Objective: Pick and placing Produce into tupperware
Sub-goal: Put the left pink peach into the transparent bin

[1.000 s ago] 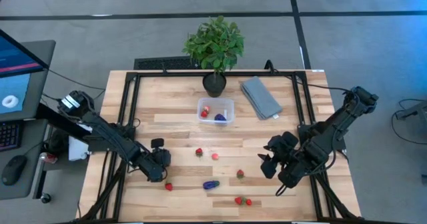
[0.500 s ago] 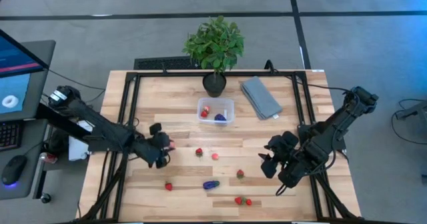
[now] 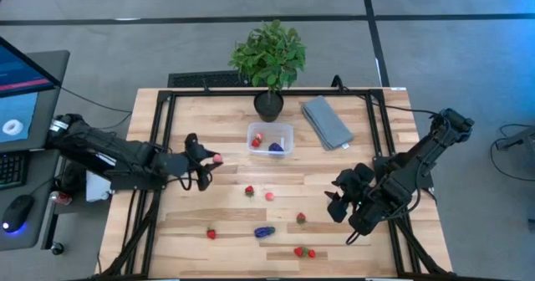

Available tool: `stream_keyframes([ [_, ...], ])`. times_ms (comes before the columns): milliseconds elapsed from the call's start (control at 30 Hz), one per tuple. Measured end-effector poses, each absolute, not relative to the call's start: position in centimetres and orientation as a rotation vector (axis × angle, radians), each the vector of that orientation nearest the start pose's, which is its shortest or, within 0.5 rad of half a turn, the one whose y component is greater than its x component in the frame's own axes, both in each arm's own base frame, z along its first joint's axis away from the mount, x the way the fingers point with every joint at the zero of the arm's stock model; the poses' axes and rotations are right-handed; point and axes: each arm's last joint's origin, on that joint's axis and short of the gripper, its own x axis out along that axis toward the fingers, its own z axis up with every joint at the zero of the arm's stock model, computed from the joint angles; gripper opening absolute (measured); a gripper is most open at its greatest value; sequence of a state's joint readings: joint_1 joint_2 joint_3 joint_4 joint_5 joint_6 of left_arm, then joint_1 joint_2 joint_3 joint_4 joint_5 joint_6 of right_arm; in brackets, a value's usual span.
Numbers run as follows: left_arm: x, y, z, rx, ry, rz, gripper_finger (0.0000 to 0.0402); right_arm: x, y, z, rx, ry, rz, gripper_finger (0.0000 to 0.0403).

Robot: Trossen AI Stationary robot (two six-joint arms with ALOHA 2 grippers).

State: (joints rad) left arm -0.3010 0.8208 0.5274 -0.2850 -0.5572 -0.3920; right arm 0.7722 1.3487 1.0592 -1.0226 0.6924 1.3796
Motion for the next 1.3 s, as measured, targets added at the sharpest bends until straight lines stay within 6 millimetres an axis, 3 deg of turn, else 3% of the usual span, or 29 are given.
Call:
stream_keyframes([
  [433, 20.7, -0.4, 23.4, -0.127, 0.345, 0.331, 0.0139, 18.1, 14.9, 26.2, 0.352, 0.746, -0.582, 0.0221],
  [1033, 25.6, 4.6, 19.5, -0.205, 0.318, 0.312, 0.0139, 18.1, 14.9, 26.2, 0.352, 0.741, -0.583, 0.0221],
  [1300, 28.6, 6.3, 19.8, -0.198, 0.36, 0.306, 0.0139, 18.1, 14.9, 26.2, 0.352, 0.73, -0.589, 0.0221],
])
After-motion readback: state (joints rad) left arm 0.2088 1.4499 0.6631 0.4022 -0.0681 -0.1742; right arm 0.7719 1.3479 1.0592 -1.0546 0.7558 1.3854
